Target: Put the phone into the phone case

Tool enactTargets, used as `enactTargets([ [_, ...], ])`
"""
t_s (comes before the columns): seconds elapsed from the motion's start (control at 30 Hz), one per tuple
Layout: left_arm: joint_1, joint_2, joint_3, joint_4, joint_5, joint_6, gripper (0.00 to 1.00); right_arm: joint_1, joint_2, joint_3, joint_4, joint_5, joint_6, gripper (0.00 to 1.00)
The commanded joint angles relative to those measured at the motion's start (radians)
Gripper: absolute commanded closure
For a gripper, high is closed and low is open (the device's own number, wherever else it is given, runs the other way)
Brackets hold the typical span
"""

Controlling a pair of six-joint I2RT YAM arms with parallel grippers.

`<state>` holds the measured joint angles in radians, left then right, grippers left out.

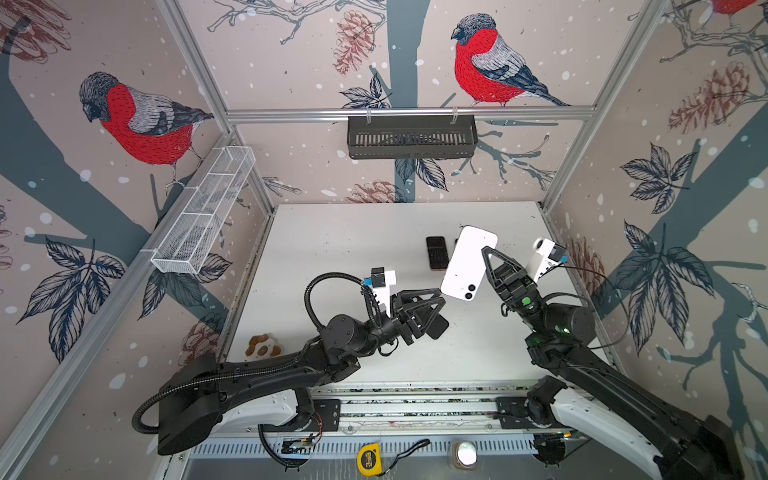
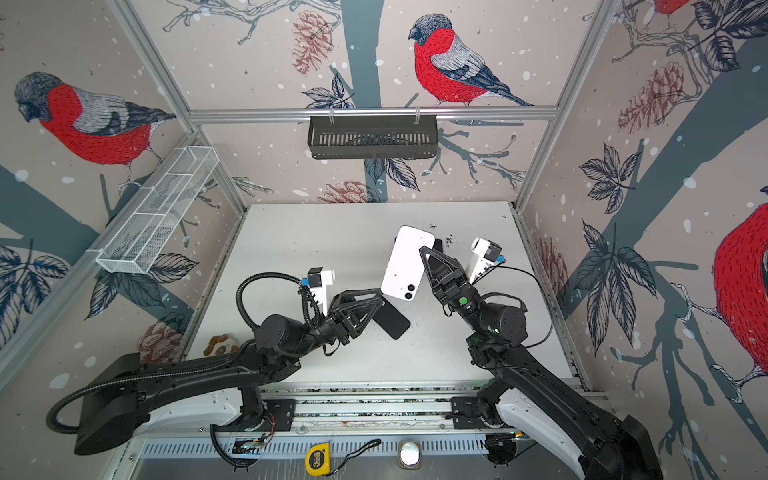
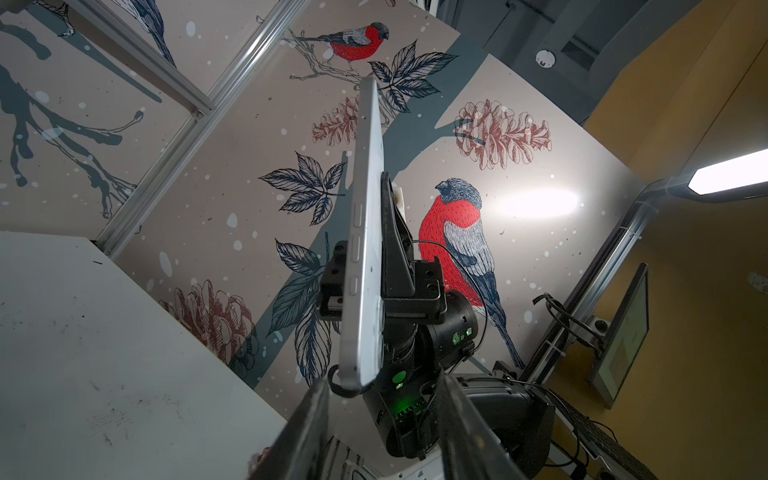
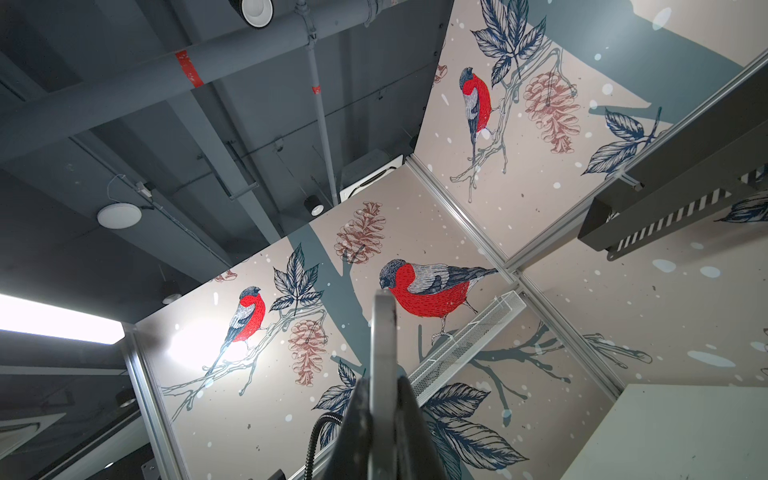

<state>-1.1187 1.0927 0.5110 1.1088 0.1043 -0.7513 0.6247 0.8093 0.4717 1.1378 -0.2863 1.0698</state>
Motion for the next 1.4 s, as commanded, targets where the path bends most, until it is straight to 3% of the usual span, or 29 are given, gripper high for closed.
enactTargets([
  [0.0, 0.004, 0.008, 0.013, 0.028, 0.015, -0.02, 0.57, 0.016, 0.008, 0.011, 0.054, 0.002, -0.014, 1.0],
  [0.2, 0.008, 0.014, 0.018, 0.024, 0.021, -0.024, 0.61, 0.05, 0.027, -0.005, 0.075, 0.014, -0.02, 1.0],
  [0.33, 0.011, 0.013, 0.027, 0.016, 0.033, -0.025, 0.85, 0.058, 0.028, -0.022, 0.089, 0.026, -0.024, 1.0],
  [0.43, 0.013, 0.01, 0.028, 0.012, 0.04, -0.025, 0.98, 0.058, 0.022, -0.027, 0.088, 0.029, -0.027, 1.0],
  [0.53, 0.022, -0.001, 0.03, -0.01, 0.048, -0.02, 1.0, 0.058, 0.017, -0.027, 0.087, 0.033, -0.039, 0.99],
  [0.57, 0.032, -0.008, 0.031, -0.022, 0.058, -0.02, 1.0, 0.058, 0.013, -0.026, 0.08, 0.03, -0.047, 0.92],
  [0.63, 0.082, -0.039, 0.045, -0.072, 0.116, -0.024, 1.0, 0.052, -0.025, -0.006, -0.027, 0.029, -0.079, 0.54],
  [0.7, 0.17, -0.084, 0.087, -0.234, 0.195, -0.021, 1.0, 0.051, -0.079, 0.031, -0.204, 0.019, -0.168, 0.39],
  [0.73, 0.229, -0.106, 0.132, -0.349, 0.252, -0.006, 1.0, 0.05, -0.11, 0.056, -0.307, 0.007, -0.235, 0.37],
  [0.8, 0.35, -0.129, 0.23, -0.612, 0.379, 0.076, 1.0, 0.04, -0.166, 0.103, -0.523, -0.024, -0.382, 0.35],
  [0.9, 0.51, -0.111, 0.4, -1.043, 0.548, 0.294, 1.0, 0.018, -0.211, 0.211, -0.926, -0.02, -0.589, 0.37],
  [0.97, 0.573, -0.076, 0.506, -1.317, 0.586, 0.455, 1.0, 0.01, -0.179, 0.299, -1.171, 0.012, -0.678, 0.4],
  [1.03, 0.581, -0.055, 0.572, -1.52, 0.53, 0.569, 1.0, 0.006, -0.137, 0.345, -1.323, 0.007, -0.705, 0.41],
  [1.1, 0.581, -0.05, 0.586, -1.59, 0.506, 0.614, 1.0, -0.003, -0.104, 0.346, -1.37, -0.057, -0.695, 0.39],
  [1.27, 0.581, -0.08, 0.563, -1.609, 0.396, 0.646, 1.0, -0.022, -0.077, 0.281, -1.268, -0.224, -0.559, 0.34],
  [1.37, 0.581, -0.077, 0.557, -1.613, 0.41, 0.667, 1.0, -0.053, -0.038, 0.288, -1.235, -0.3, -0.519, 0.35],
])
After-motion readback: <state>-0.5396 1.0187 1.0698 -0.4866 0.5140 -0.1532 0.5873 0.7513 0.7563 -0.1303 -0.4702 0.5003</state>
